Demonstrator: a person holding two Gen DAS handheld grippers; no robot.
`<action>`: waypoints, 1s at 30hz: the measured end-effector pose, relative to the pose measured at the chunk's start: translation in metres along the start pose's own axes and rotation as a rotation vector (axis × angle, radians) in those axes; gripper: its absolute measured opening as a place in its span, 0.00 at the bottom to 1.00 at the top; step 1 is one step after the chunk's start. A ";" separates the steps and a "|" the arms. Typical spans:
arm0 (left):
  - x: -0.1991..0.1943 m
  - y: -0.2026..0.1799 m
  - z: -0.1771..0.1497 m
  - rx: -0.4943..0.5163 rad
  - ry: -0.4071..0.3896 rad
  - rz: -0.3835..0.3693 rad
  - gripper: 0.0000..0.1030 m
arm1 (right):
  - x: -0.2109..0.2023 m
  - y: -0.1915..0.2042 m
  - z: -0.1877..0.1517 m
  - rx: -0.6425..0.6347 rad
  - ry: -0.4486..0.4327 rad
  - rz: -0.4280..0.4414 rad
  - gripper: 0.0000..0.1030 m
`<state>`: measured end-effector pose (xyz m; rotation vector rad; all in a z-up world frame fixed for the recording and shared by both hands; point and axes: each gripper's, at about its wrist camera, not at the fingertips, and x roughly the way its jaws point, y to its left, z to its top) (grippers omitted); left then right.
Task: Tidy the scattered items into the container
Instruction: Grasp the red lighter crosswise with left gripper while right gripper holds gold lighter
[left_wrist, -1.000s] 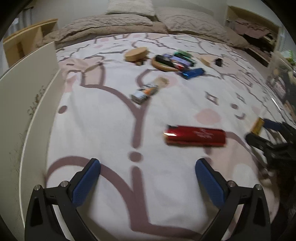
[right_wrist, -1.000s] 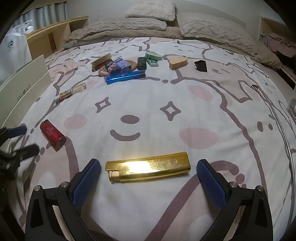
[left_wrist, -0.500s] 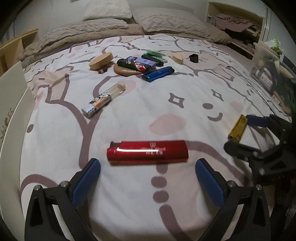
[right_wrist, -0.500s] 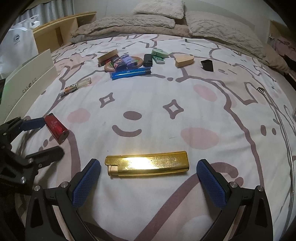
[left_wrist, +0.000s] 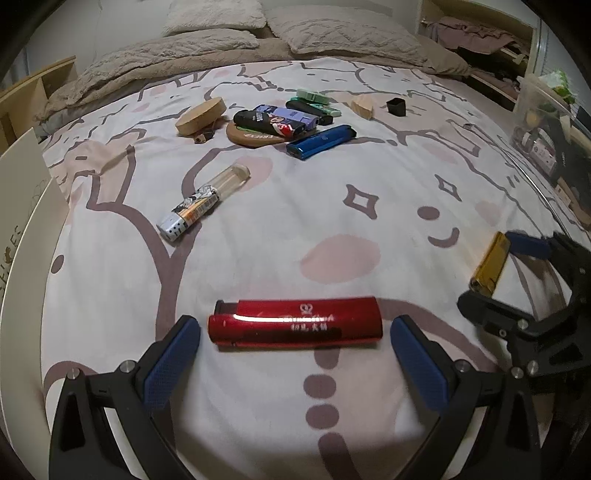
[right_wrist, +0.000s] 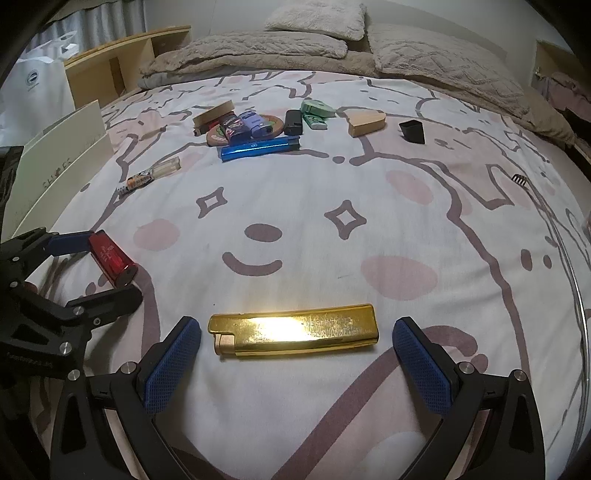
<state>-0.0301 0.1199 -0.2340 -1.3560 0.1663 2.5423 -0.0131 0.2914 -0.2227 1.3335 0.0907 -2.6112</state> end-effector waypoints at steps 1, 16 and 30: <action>0.001 -0.001 0.001 -0.004 -0.001 0.006 1.00 | 0.001 0.000 0.000 0.001 0.003 -0.002 1.00; -0.006 -0.003 -0.003 -0.014 -0.046 0.023 0.93 | -0.006 0.012 0.001 -0.031 -0.029 -0.073 0.79; -0.014 -0.006 -0.006 -0.011 -0.067 -0.004 0.81 | -0.004 0.008 0.001 -0.012 -0.030 -0.056 0.79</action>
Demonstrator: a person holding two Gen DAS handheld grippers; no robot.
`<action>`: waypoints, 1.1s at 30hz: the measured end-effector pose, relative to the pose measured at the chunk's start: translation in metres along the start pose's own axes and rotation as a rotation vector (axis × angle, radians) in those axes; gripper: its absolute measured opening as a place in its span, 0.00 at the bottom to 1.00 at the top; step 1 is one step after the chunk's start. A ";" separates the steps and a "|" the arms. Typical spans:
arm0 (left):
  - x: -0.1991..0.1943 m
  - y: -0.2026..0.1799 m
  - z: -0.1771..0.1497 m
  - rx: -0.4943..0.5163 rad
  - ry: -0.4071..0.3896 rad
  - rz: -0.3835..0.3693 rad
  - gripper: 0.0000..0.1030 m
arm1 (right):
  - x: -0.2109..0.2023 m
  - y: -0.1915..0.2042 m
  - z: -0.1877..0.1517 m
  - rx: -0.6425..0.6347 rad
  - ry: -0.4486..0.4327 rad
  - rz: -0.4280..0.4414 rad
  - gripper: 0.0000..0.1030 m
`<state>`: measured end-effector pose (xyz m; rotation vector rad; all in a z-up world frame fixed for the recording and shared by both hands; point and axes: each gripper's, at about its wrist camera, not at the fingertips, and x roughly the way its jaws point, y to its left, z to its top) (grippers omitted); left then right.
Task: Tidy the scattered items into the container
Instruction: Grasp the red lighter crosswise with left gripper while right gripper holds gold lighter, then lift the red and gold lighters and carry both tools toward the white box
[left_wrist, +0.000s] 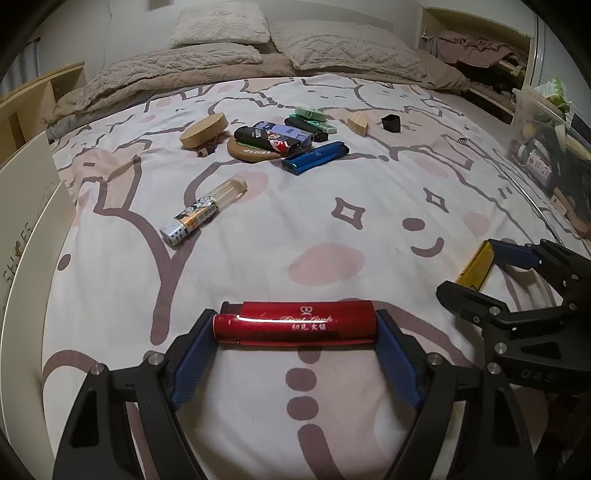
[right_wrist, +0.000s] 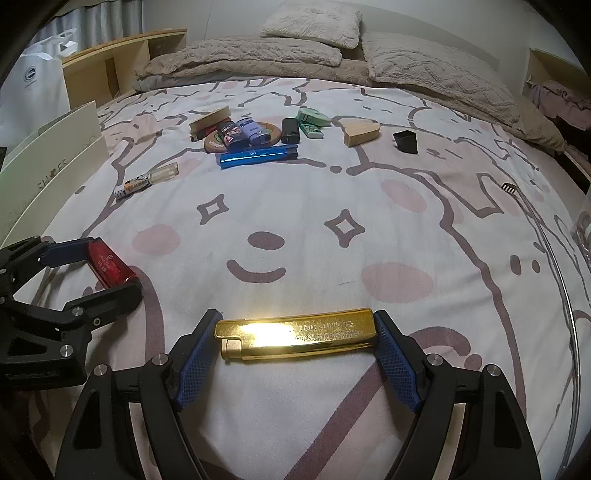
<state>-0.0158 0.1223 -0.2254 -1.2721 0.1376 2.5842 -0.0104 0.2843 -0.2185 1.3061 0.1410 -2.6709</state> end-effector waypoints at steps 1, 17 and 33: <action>0.000 0.000 0.000 -0.001 -0.001 -0.001 0.81 | 0.000 0.000 0.000 0.002 -0.001 0.001 0.79; -0.015 0.010 0.009 -0.056 -0.032 -0.039 0.81 | -0.023 0.002 0.010 0.012 -0.092 -0.013 0.79; -0.063 0.020 0.029 -0.061 -0.149 -0.042 0.81 | -0.082 -0.001 0.035 0.046 -0.245 0.001 0.79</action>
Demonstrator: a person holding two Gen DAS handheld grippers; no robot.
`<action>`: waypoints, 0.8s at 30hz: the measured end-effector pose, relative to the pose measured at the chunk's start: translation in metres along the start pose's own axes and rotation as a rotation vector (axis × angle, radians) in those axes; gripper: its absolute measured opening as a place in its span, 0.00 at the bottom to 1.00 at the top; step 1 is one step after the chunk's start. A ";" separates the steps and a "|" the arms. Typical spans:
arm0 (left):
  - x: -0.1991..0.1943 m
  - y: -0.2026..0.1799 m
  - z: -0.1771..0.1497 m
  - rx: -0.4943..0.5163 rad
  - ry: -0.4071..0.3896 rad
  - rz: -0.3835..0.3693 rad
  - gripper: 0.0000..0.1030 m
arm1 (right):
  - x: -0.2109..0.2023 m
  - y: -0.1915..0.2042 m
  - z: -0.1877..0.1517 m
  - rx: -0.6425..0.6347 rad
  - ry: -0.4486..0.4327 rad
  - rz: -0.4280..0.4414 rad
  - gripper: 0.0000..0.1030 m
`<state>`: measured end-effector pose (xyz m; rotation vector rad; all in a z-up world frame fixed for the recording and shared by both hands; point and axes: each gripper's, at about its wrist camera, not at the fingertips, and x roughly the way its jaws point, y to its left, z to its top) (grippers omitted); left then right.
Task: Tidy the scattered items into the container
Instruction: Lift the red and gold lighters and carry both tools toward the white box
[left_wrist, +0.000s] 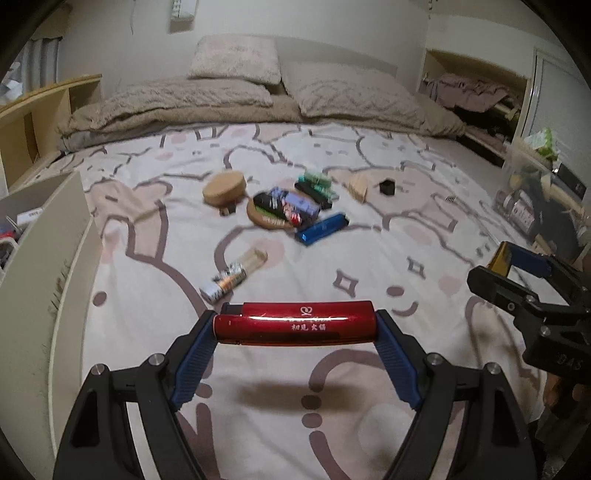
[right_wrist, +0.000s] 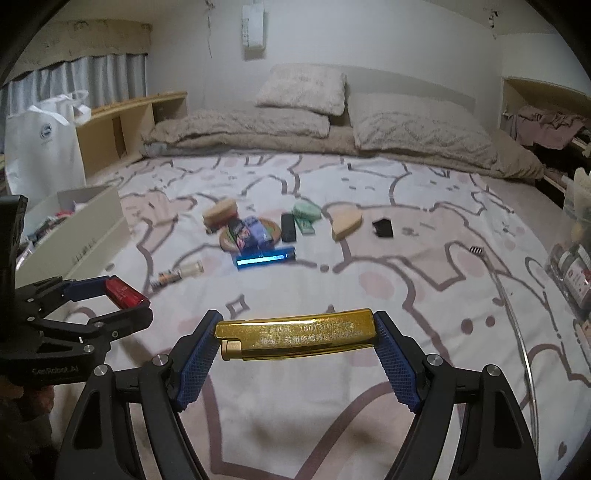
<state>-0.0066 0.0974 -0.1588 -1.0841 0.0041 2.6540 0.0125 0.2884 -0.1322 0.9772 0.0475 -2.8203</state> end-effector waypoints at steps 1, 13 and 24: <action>-0.005 0.000 0.002 0.003 -0.010 0.000 0.81 | -0.003 0.001 0.002 0.000 -0.010 0.000 0.79; -0.052 -0.006 0.029 0.053 -0.100 0.026 0.81 | -0.040 0.011 0.034 -0.021 -0.115 0.006 0.79; -0.092 -0.012 0.072 0.074 -0.212 0.019 0.81 | -0.065 0.020 0.081 -0.042 -0.229 -0.003 0.79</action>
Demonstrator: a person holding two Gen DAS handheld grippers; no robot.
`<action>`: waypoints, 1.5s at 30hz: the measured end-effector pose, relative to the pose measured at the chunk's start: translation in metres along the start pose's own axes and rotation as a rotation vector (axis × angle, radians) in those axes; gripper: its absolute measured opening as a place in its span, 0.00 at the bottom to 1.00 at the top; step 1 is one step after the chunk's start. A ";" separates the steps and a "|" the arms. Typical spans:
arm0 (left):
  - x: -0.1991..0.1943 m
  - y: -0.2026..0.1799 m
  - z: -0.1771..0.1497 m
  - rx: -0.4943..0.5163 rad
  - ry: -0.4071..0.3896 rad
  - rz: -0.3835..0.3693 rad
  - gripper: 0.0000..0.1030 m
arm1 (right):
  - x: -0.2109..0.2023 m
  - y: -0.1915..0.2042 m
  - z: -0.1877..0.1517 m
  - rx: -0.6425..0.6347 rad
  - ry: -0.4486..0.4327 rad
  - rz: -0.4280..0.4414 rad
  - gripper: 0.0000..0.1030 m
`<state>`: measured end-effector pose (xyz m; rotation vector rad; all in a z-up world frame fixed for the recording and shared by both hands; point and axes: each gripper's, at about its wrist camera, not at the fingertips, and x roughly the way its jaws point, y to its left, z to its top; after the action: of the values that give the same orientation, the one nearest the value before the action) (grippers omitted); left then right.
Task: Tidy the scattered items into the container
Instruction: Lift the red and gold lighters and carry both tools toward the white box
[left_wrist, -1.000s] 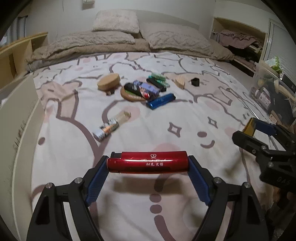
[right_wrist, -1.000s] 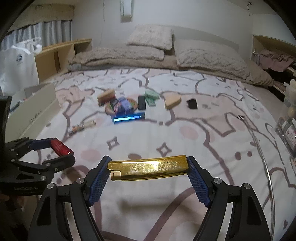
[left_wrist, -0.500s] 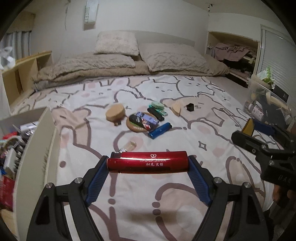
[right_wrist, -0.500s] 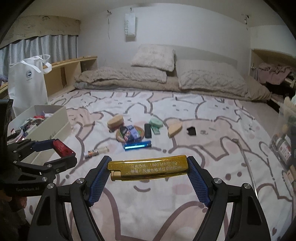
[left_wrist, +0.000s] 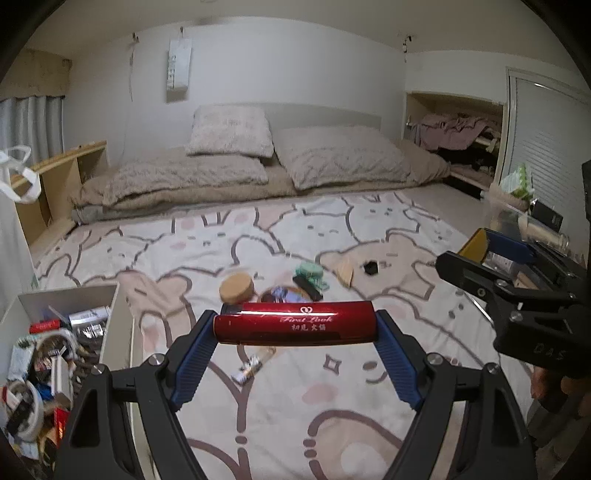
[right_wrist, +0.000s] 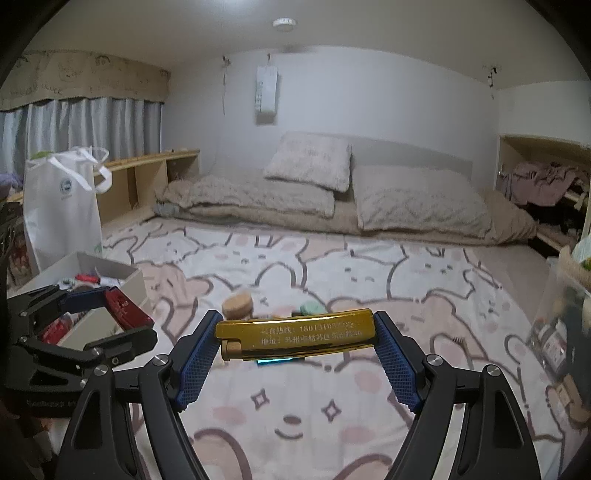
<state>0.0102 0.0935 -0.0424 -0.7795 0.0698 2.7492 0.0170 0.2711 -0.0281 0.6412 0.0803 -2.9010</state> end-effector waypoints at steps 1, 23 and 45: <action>-0.003 0.000 0.003 0.000 -0.010 -0.004 0.81 | -0.001 0.000 0.004 0.001 -0.011 0.001 0.79; -0.059 0.041 0.033 -0.038 -0.208 0.066 0.81 | -0.022 0.024 0.048 0.040 -0.171 0.038 0.79; -0.088 0.156 0.012 -0.235 -0.230 0.235 0.81 | 0.013 0.109 0.055 0.007 -0.104 0.195 0.79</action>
<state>0.0321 -0.0769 0.0096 -0.5326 -0.2262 3.0911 0.0012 0.1571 0.0147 0.4697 -0.0054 -2.7410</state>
